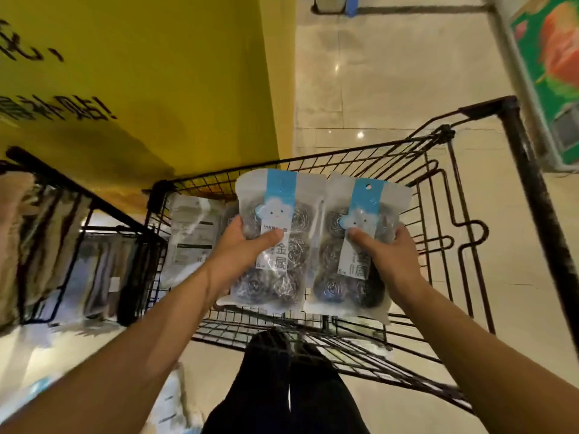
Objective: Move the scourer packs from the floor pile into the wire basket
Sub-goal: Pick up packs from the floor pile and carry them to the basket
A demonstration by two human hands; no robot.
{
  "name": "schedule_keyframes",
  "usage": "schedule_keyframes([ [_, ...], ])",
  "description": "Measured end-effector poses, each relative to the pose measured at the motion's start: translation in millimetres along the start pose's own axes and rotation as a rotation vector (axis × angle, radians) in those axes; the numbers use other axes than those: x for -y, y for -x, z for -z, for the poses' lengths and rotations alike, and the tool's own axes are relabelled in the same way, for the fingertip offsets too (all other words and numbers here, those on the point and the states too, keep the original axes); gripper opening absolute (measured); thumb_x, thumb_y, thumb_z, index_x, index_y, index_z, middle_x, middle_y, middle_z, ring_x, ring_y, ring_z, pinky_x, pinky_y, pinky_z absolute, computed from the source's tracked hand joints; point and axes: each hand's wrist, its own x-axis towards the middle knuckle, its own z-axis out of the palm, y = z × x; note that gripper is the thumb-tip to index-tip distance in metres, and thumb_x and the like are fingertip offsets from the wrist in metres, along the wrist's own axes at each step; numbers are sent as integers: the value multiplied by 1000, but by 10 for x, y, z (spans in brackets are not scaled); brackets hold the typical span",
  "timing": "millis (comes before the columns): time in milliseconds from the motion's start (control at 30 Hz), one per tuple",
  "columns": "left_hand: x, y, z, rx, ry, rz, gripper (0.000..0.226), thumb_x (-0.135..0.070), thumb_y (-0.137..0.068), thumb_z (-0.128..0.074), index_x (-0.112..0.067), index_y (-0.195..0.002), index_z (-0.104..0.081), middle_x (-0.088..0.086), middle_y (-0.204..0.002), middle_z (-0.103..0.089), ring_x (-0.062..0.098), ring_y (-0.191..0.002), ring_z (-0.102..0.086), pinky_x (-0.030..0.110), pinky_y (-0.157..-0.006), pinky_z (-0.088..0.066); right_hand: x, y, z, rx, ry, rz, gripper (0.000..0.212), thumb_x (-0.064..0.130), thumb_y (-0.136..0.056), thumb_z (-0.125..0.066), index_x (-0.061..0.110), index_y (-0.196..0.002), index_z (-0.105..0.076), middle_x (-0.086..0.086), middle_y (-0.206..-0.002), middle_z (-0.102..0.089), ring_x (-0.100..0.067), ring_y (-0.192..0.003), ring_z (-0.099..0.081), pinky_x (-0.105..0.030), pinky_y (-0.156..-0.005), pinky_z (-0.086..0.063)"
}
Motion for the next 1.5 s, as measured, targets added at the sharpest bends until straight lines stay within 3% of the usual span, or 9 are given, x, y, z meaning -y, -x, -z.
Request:
schedule_keyframes([
  [200, 91, -761, 16, -35, -8, 98, 88, -56, -56, -95, -36, -133, -58, -7, -121, -78, 23, -113, -74, 57, -105, -53, -143, -612, -252, -32, 73, -83, 76, 46, -65, -96, 21, -127, -62, 1, -114, -78, -19, -98, -79, -49, -90, -65],
  [333, 291, -1099, -21, -45, -15, 132, 64, -38, -79, -90, -27, -134, -60, -4, -120, -78, 22, -111, -75, 51, -105, -55, -250, -844, -373, -86, 82, -147, 75, 45, -64, -97, 22, -127, -63, 1, -114, -78, -21, -99, -78, -49, -91, -65],
  [533, 523, -1445, -136, -53, 19, 154, 46, -22, -88, -84, -20, -128, -62, -5, -111, -80, 5, -93, -78, 20, -72, -61, -420, -1119, -505, -82, 108, -180, 89, 54, -52, -97, 24, -129, -64, 4, -115, -79, -18, -99, -79, -48, -89, -65],
  [767, 528, -1703, -222, -116, -47, 200, 57, -34, -81, -90, -24, -131, -64, -4, -123, -76, 17, -108, -73, 34, -95, -56, -522, -1283, -657, -107, 166, -226, 84, 38, -69, -97, 20, -138, -52, 2, -123, -73, -21, -106, -75, -49, -93, -64],
  [933, 420, -1612, -235, -132, -107, 168, 77, -43, -75, -93, -23, -139, -54, -3, -133, -70, 20, -118, -68, 46, -109, -51, -423, -1148, -671, -200, 338, -130, 88, 47, -75, -91, 20, -146, -46, 0, -132, -69, -21, -113, -70, -42, -99, -60],
  [1100, 177, -1200, -132, -114, -121, 41, 71, -32, -88, -84, -25, -145, -42, -13, -120, -58, 7, -106, -58, 20, -87, -47, -351, -818, -517, -152, 563, -26, 78, 72, -69, -77, 25, -130, -61, -1, -121, -71, -20, -105, -72, -46, -93, -63],
  [1267, 123, -576, 158, -97, -141, 24, 83, -42, -88, -80, -22, -157, -40, 4, -161, -44, 23, -142, -47, 48, -118, -41, -73, -223, -321, 42, 577, 11, 16, 32, -101, -69, 23, -114, -68, 13, -95, -67, 4, -81, -62, -8, -64, -46],
  [1333, 135, -261, 233, -122, -169, 16, 65, -38, -91, -77, -21, -149, -50, 5, -156, -51, 23, -138, -52, 47, -115, -44, -8, 57, -245, 139, 558, 21, 1, 29, -101, -68, 28, -101, -69, 13, -93, -71, -6, -83, -69, -14, -66, -55],
  [1500, 404, 528, 469, -194, -82, 11, 23, -14, -98, -71, -21, -119, -70, 0, -120, -72, 21, -117, -68, 34, -91, -55, 35, 592, -139, 274, 457, 15, 7, 36, -94, -71, 33, -89, -73, 10, -88, -76, -11, -83, -73, -42, -87, -63],
])
